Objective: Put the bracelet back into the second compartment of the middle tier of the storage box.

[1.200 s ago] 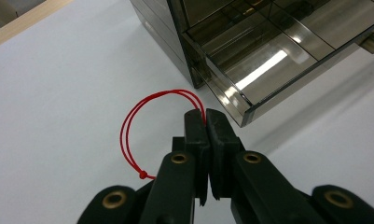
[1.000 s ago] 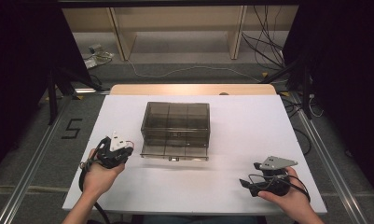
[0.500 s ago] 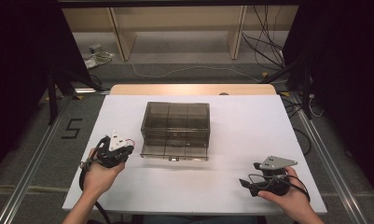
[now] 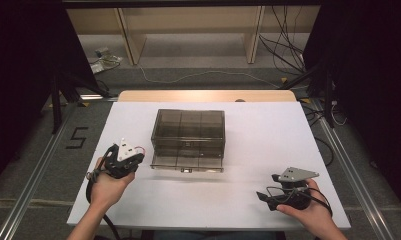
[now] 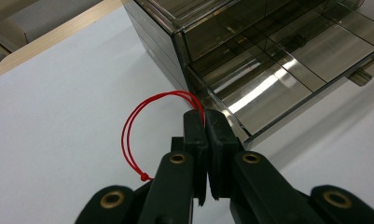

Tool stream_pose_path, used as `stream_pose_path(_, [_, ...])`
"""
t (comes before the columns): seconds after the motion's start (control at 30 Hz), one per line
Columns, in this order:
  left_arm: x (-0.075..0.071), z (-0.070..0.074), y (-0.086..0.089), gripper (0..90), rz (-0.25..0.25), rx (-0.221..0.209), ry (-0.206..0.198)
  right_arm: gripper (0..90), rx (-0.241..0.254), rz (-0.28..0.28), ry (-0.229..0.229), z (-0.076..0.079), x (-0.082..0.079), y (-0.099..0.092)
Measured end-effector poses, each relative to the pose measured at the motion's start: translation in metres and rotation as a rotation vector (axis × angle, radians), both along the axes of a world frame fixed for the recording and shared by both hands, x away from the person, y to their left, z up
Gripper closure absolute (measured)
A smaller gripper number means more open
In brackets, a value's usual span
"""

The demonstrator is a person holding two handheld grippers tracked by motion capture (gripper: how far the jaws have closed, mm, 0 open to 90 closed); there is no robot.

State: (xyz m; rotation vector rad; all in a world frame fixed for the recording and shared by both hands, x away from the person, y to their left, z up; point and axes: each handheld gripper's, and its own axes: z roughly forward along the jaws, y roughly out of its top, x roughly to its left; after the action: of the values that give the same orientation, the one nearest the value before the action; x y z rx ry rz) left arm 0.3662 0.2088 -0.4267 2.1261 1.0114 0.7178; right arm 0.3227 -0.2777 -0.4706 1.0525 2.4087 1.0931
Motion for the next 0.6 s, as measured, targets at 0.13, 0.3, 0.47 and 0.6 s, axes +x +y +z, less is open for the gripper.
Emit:
stream_pose_path(0.13, [0.0000, 0.0016, 0.0000, 87.7, 0.003, -0.003, -0.009, 16.8, 0.001, 0.000, 0.000, 0.0000, 0.0000, 0.0000])
stream_pose_path(0.3, [0.0003, 0.0027, -0.0010, 87.7, 0.001, -0.001, -0.019, 16.8, 0.000, 0.001, 0.001, -0.0001, 0.0000, 0.0000])
stream_pose_path(0.47, [0.0001, 0.0045, -0.0034, 87.7, -0.001, -0.001, -0.036, 16.8, 0.001, 0.000, 0.001, 0.0000, 0.0000, 0.0001])
stream_pose_path(0.6, [-0.0005, 0.0054, -0.0050, 87.7, -0.009, 0.003, -0.039, 16.8, 0.000, 0.000, 0.001, -0.0001, 0.0001, 0.0000])
